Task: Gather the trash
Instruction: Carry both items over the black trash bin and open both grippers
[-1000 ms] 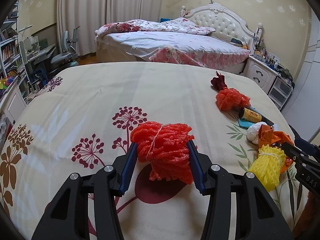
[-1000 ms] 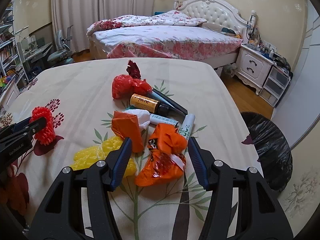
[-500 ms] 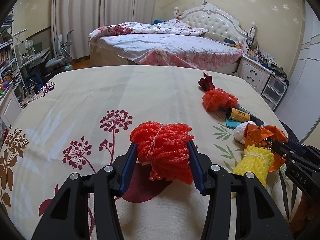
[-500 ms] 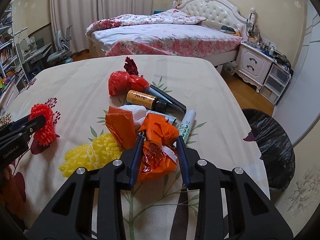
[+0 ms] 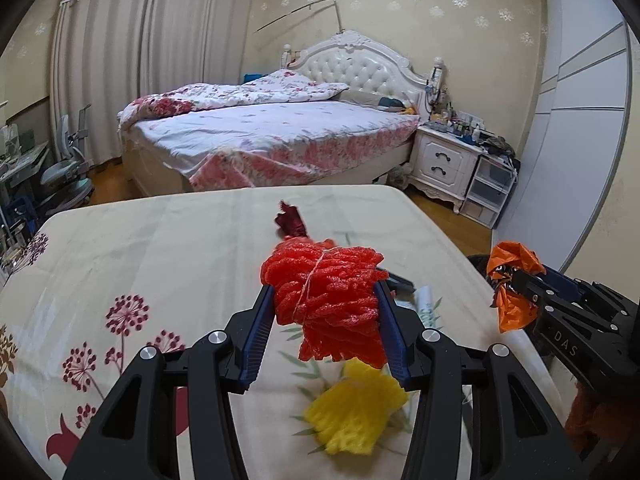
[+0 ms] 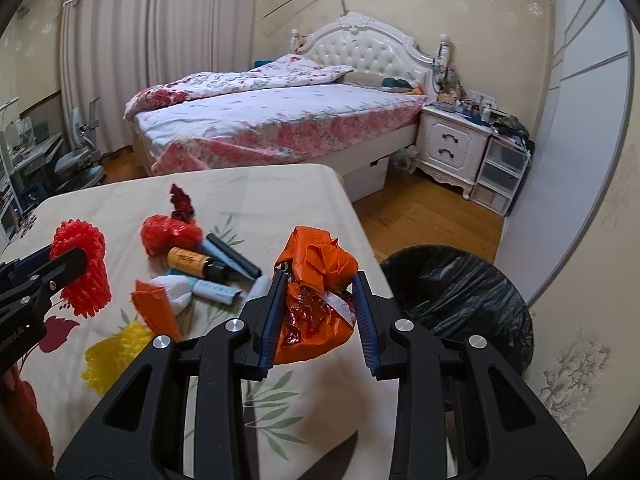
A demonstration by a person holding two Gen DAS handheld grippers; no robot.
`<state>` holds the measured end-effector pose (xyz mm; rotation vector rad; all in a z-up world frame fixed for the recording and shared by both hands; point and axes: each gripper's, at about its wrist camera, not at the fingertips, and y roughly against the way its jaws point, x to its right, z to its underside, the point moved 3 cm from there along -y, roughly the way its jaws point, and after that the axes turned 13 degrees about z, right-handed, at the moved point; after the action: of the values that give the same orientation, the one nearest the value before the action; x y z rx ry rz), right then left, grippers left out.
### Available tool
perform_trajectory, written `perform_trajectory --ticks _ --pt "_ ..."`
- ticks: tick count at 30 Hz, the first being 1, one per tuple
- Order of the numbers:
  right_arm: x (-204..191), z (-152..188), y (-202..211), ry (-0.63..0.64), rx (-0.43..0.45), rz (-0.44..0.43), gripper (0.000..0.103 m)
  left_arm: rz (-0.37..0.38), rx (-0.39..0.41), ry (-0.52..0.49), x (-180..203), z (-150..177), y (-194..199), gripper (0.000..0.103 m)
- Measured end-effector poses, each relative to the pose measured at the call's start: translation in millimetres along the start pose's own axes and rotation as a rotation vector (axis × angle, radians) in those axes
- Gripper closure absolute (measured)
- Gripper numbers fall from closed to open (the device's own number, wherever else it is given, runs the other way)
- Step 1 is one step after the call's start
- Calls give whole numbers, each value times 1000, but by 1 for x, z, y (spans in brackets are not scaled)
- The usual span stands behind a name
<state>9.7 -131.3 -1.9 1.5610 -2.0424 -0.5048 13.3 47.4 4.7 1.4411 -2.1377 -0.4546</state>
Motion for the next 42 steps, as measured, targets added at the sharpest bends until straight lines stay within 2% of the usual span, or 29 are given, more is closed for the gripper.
perform_trajectory --ticks 9,15,27,42 --pt "72 -8 -32 -123 -7 126 70 110 0 -83 62 -25 -50 53" --pt "104 -6 -54 -163 -20 197 70 158 -29 -137 97 -30 -90 53" --pt "134 3 -96 -222 -77 231 70 205 -91 -198 138 -29 -152 53" --pt "150 10 -114 -256 -97 260 70 192 -148 -233 164 -24 -195 52"
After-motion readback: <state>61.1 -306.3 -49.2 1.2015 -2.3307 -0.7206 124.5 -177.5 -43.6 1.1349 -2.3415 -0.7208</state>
